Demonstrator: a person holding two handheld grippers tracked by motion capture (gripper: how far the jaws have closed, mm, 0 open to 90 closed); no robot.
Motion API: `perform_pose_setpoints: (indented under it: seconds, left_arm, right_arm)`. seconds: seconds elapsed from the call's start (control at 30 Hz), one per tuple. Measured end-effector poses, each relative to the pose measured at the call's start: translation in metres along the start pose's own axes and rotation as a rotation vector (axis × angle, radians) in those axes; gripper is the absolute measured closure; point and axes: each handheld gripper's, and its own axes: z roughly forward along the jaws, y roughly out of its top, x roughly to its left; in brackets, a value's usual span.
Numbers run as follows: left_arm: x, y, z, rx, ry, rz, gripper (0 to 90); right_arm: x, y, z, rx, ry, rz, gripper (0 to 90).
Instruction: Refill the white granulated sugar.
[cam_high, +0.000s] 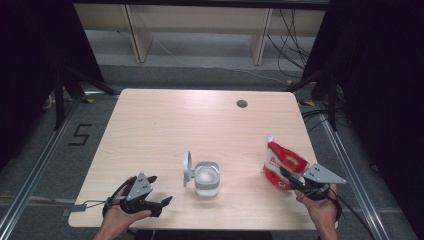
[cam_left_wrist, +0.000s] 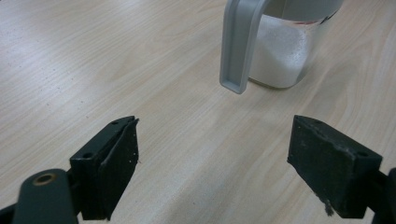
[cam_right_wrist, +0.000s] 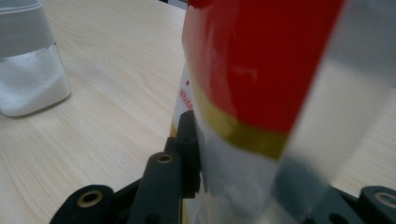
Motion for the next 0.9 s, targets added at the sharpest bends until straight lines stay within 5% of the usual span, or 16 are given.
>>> perform_pose_setpoints:
  seconds: [0.07, 0.1, 0.13, 0.43, 0.6, 0.63, 0.7, 0.77, 0.83, 0.87, 0.9]
  left_arm:
    - [0.002, 0.000, -0.001, 0.015, -0.012, 0.010, 15.8]
    - [0.002, 0.000, -0.001, 0.015, -0.016, 0.004, 15.8]
    - [0.002, 0.000, -0.001, 0.015, -0.015, 0.005, 15.8]
    - [0.002, 0.000, -0.001, -0.004, -0.002, 0.006, 15.8]
    - [0.002, 0.000, -0.001, -0.002, -0.003, 0.004, 15.8]
    - [0.001, 0.000, -0.001, -0.009, -0.001, -0.004, 15.8]
    - [0.003, 0.001, -0.001, -0.003, -0.003, 0.020, 15.8]
    - [0.002, 0.000, -0.001, -0.006, 0.000, -0.004, 15.8]
    - [0.002, 0.000, -0.001, -0.005, -0.005, 0.000, 15.8]
    - [0.003, 0.000, -0.001, 0.002, -0.001, 0.002, 15.8]
    - [0.002, 0.000, 0.000, -0.006, -0.005, -0.013, 15.8]
  right_arm:
    - [-0.003, -0.002, 0.000, -0.038, -0.014, -0.015, 70.1]
    - [-0.001, -0.003, -0.003, -0.013, -0.008, 0.029, 69.4]
    - [-0.002, -0.003, -0.003, -0.011, -0.001, 0.017, 67.5]
    - [0.000, -0.004, -0.018, -0.046, -0.049, 0.091, 38.1]
    - [0.003, -0.008, -0.031, -0.046, -0.074, 0.151, 32.2]
    - [0.002, -0.008, -0.032, -0.045, -0.079, 0.117, 31.5]
    - [0.006, -0.010, -0.035, -0.036, -0.080, 0.141, 30.1]
    - [0.005, -0.011, -0.037, -0.035, -0.070, 0.132, 27.7]
    - [0.010, -0.012, -0.041, -0.018, -0.080, 0.180, 27.1]
    - [0.008, -0.013, -0.040, -0.030, -0.081, 0.135, 25.7]
    - [0.009, -0.013, -0.041, -0.022, -0.079, 0.147, 24.9]
